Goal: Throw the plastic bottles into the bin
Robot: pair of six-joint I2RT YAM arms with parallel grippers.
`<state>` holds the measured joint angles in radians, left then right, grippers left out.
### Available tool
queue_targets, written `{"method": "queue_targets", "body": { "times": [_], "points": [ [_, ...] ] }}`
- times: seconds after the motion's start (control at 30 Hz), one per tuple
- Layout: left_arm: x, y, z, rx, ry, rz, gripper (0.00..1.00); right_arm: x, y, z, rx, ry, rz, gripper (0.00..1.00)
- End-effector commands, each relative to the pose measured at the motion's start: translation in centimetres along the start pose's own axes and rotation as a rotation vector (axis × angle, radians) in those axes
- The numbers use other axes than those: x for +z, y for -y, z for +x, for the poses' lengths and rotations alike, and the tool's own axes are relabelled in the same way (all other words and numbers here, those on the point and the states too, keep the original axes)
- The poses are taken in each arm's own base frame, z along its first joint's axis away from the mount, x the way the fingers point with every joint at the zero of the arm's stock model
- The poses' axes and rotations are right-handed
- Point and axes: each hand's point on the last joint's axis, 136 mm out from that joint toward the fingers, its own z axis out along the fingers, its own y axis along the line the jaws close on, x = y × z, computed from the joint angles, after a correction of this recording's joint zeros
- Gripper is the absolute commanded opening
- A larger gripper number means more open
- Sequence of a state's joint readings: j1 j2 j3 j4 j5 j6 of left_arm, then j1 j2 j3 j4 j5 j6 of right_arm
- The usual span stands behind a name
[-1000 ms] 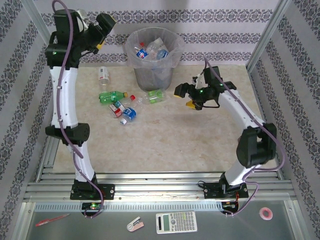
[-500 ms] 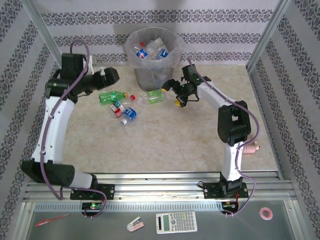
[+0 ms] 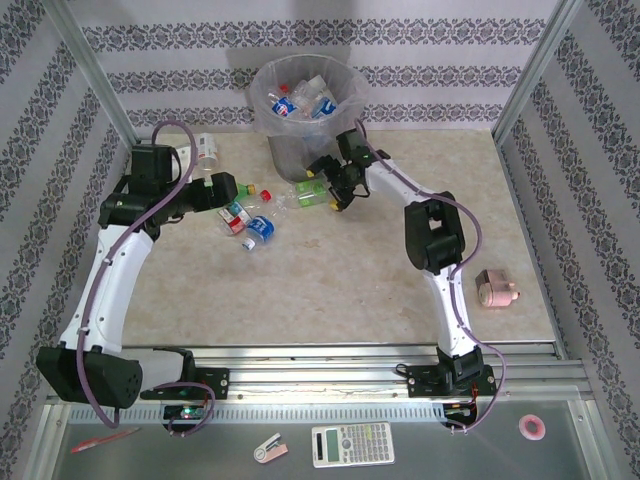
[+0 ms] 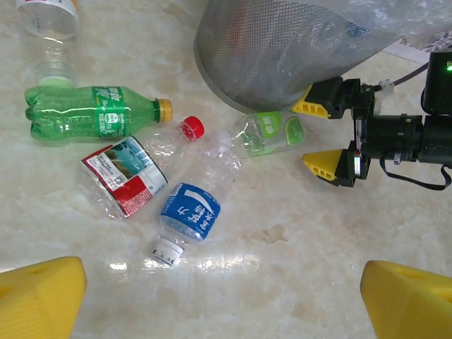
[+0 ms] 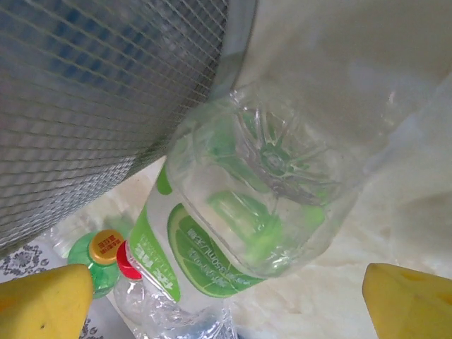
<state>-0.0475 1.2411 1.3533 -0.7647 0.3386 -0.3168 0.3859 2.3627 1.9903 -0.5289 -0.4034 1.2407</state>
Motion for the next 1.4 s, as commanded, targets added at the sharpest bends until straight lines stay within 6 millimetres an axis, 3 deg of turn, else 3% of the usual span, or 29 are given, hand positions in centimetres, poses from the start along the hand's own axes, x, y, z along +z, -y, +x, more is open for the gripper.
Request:
{"method": "queue_targets", "body": {
  "times": [0.0, 0.33, 0.5, 0.7, 0.93, 1.13, 1.37],
  "points": [
    [0.3, -0.3, -1.6, 0.022, 0.062, 0.003, 1.0, 1.4, 0.9, -0.2, 0.061, 0.032, 0.057, 0.97],
    [1.1, -1.9, -2.8, -0.021, 0.076, -0.026, 1.0, 3.5, 3.7, -1.0, 0.099, 0.076, 0.171, 0.87],
    [1.4, -2.3, -2.9, -0.025, 0.07, -0.029, 1.0, 2.9, 5.6, -1.2, 0.038, 0.085, 0.261, 0.87],
    [1.5, -2.7, -2.7, -0.02, 0.06, -0.037, 1.0, 0.5, 9.6, -1.5, -0.01, 0.099, 0.357, 0.86],
    [1.7, -3.1, -2.6, -0.035, 0.062, -0.036, 1.0, -4.1, 12.9, -1.4, -0.082, 0.138, 0.415, 0.87],
    [2.5, -2.8, -2.9, -0.059, 0.054, -0.007, 1.0, -5.3, 11.1, -1.8, -0.122, 0.158, 0.367, 0.94],
    [2.6, -2.4, -3.6, -0.059, 0.065, 0.012, 1.0, -4.4, 8.7, -2.3, -0.075, 0.151, 0.284, 0.98]
  ]
}}
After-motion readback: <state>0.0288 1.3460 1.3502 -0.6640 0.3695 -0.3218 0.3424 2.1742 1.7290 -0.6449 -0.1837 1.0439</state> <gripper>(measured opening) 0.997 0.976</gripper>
